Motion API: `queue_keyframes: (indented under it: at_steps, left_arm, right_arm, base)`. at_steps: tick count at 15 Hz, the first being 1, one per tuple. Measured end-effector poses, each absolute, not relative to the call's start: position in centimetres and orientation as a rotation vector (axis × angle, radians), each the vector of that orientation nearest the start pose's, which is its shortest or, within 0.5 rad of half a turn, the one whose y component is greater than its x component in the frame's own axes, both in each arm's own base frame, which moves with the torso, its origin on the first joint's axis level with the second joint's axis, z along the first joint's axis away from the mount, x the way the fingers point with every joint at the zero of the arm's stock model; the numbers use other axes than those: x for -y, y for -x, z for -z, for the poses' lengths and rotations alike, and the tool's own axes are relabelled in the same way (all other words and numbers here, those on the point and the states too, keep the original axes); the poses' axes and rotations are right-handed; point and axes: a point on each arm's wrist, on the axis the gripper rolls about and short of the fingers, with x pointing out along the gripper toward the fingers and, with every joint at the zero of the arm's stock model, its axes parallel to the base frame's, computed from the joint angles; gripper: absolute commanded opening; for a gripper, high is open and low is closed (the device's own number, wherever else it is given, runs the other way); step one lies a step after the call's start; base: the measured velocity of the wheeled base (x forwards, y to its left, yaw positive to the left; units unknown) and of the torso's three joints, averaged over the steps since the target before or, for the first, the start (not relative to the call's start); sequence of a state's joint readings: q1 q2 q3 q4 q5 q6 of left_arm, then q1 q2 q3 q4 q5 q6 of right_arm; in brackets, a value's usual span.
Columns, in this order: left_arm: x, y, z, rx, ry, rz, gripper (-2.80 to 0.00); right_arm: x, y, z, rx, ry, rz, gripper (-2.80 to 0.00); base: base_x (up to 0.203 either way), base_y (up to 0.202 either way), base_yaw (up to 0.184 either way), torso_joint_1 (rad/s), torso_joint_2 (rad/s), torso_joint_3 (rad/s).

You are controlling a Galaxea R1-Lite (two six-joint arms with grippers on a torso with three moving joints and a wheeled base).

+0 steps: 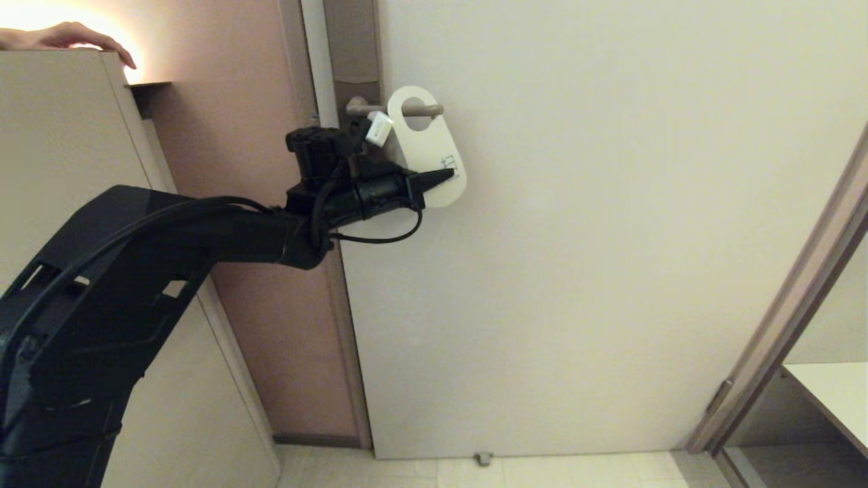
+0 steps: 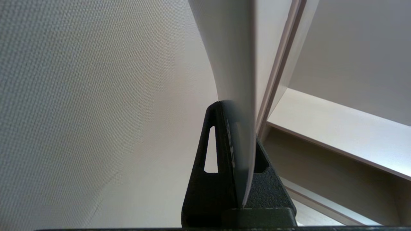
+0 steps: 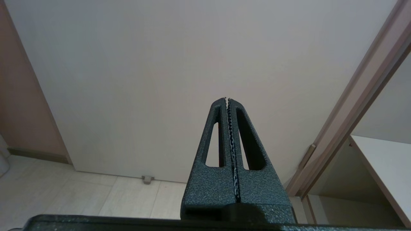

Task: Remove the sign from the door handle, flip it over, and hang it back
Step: Take down the sign

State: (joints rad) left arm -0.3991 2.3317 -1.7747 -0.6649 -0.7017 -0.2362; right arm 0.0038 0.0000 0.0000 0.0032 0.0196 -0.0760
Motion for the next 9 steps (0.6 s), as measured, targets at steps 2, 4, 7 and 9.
queue_keyframes:
  at_steps: [2, 4, 7, 9]
  left_arm:
    - [20.90, -44.79, -19.77, -0.017, 0.194, 1.115, -2.80]
    - [21.25, -44.86, -19.59, -0.016, 0.194, 1.121, -2.80]
    - [21.52, -45.00, -19.35, -0.016, 0.194, 1.125, -2.80]
    - [21.58, -45.12, -19.12, -0.020, 0.195, 1.125, -2.80]
  right_arm:
    - [-0.03, 2.28, -7.52, -0.002, 0.076, -0.023, -2.80]
    - [-0.04, 2.28, -7.52, -0.002, 0.076, -0.023, -2.80]
    - [-0.04, 2.28, -7.52, -0.002, 0.076, -0.024, -2.80]
    - [-0.03, 2.28, -7.52, -0.002, 0.076, -0.024, -2.80]
  base:
    - [0.000, 0.000, 0.000, 0.000, 0.00, 0.000]
    - [0.000, 0.000, 0.000, 0.000, 0.00, 0.000]
    - [0.000, 0.000, 0.000, 0.000, 0.00, 0.000]
    - [0.000, 0.000, 0.000, 0.000, 0.00, 0.000]
